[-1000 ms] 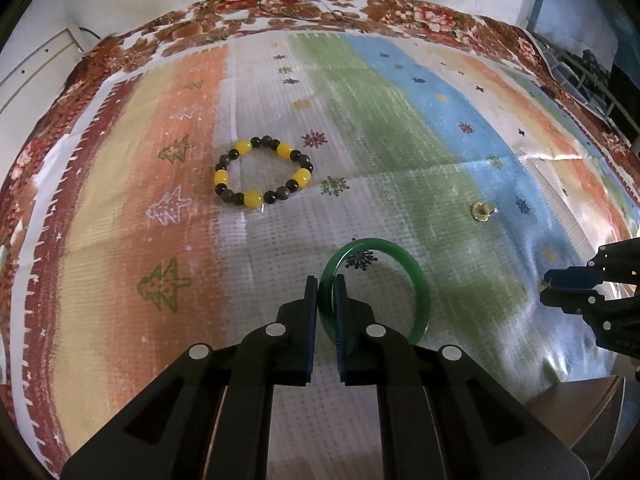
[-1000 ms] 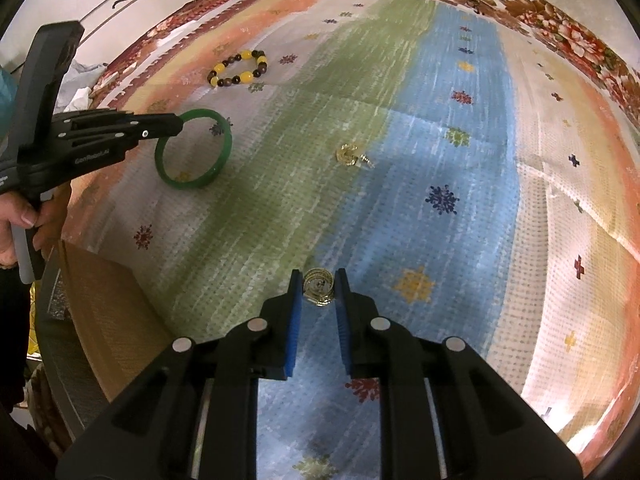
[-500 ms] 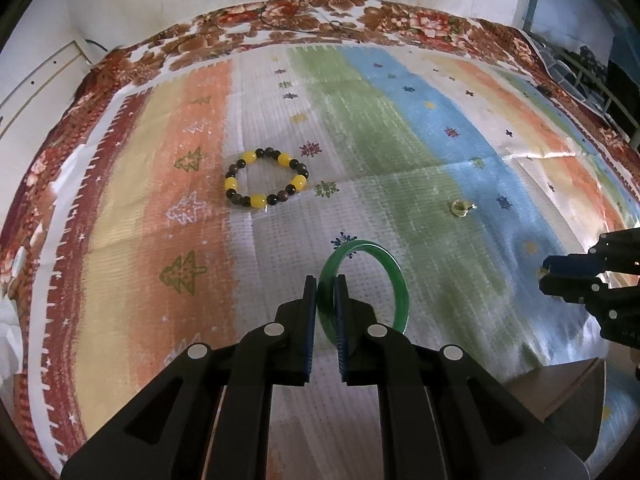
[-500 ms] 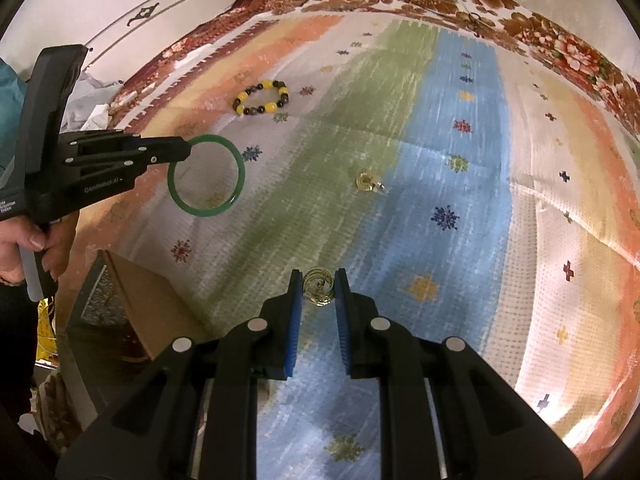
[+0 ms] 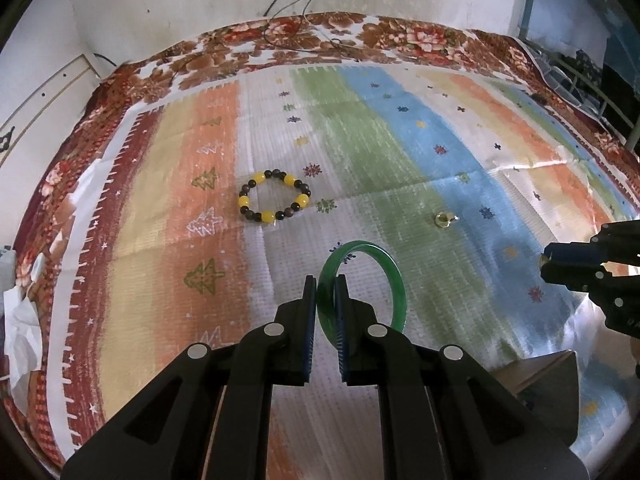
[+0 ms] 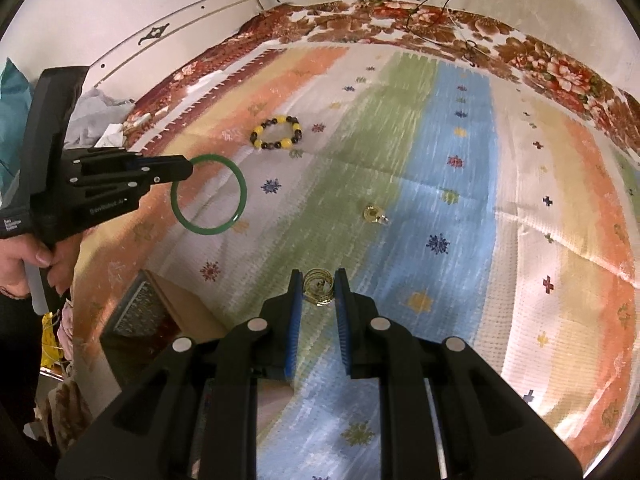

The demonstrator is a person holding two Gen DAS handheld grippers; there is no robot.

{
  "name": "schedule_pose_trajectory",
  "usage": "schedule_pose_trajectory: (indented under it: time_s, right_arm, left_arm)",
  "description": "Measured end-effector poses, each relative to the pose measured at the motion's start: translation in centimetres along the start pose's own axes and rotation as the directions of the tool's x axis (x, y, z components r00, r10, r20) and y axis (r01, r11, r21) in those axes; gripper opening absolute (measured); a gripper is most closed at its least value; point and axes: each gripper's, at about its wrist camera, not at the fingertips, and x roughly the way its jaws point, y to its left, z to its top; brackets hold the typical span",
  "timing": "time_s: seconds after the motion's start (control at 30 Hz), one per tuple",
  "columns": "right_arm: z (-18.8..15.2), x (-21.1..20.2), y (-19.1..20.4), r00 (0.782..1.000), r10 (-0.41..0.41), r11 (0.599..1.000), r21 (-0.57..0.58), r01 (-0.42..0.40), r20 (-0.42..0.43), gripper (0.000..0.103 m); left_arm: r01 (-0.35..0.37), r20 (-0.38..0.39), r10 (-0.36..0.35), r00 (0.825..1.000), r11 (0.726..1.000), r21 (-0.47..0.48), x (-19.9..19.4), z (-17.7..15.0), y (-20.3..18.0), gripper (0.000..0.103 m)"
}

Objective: Organize jewelry
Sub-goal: 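Carry the green bangle and gold pendant over the silver tin and open both tools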

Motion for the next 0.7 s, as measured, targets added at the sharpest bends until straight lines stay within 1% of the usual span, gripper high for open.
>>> schedule_pose_trajectory:
  time_s: [0.33,0.7]
  right_arm:
    - [-0.5,-1.8,2.2,1.0,0.008,1.0,-0.03,-0.008,0.015,0.017]
    - [-0.9,-4.6,4.2,0.999,0.016,0.998,-0.062,-0.014,0.047,0.017]
  left_arm:
    - [0.004,0.038,-0.004,0.999,1.0,0.014,-2.8,-0.4,-1.0,0.009]
    - [0.015,0.08,-0.017,0.997,1.0,0.025,-6.0,-0.9,-2.6,0.009]
